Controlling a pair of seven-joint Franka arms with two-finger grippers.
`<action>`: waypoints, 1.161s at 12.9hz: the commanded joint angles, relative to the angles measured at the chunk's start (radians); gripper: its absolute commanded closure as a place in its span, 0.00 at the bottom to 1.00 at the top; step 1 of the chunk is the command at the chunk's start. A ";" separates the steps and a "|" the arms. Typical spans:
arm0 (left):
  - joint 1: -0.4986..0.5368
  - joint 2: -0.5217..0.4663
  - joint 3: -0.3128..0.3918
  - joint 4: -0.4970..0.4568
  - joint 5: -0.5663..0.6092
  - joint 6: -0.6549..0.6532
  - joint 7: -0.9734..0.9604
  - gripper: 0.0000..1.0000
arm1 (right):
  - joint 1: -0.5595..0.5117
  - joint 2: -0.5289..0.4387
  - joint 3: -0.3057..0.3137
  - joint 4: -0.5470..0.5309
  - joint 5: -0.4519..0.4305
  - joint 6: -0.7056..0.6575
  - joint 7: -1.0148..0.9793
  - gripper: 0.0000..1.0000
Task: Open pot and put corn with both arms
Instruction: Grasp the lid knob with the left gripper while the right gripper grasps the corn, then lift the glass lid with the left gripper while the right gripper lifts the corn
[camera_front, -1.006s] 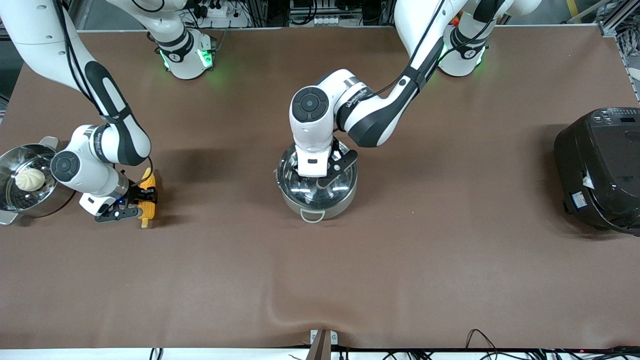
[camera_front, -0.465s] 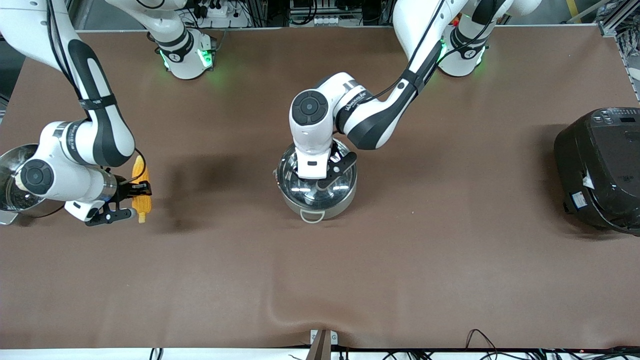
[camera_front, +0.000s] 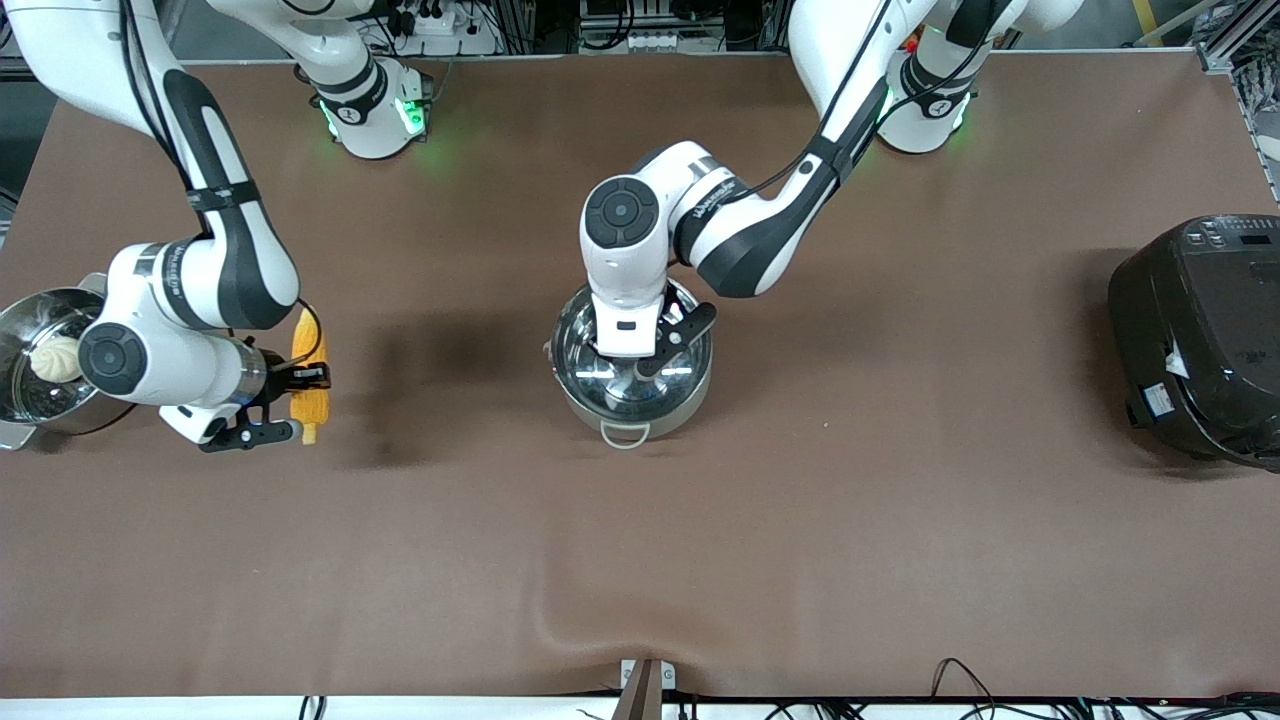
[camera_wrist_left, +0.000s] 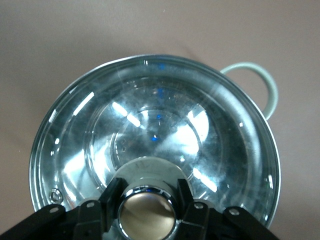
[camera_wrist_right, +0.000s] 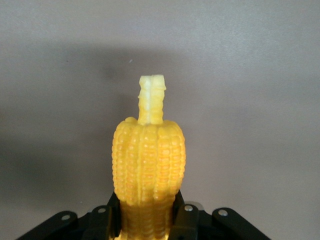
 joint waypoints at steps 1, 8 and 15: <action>0.068 -0.128 0.011 -0.011 0.003 -0.083 0.014 1.00 | 0.040 -0.032 -0.001 0.000 0.007 -0.033 0.092 1.00; 0.280 -0.281 0.002 -0.124 -0.010 -0.238 0.380 1.00 | 0.136 -0.026 -0.003 0.108 0.117 -0.169 0.284 1.00; 0.423 -0.309 0.000 -0.249 -0.014 -0.233 0.641 1.00 | 0.339 0.000 -0.004 0.280 0.181 -0.263 0.607 1.00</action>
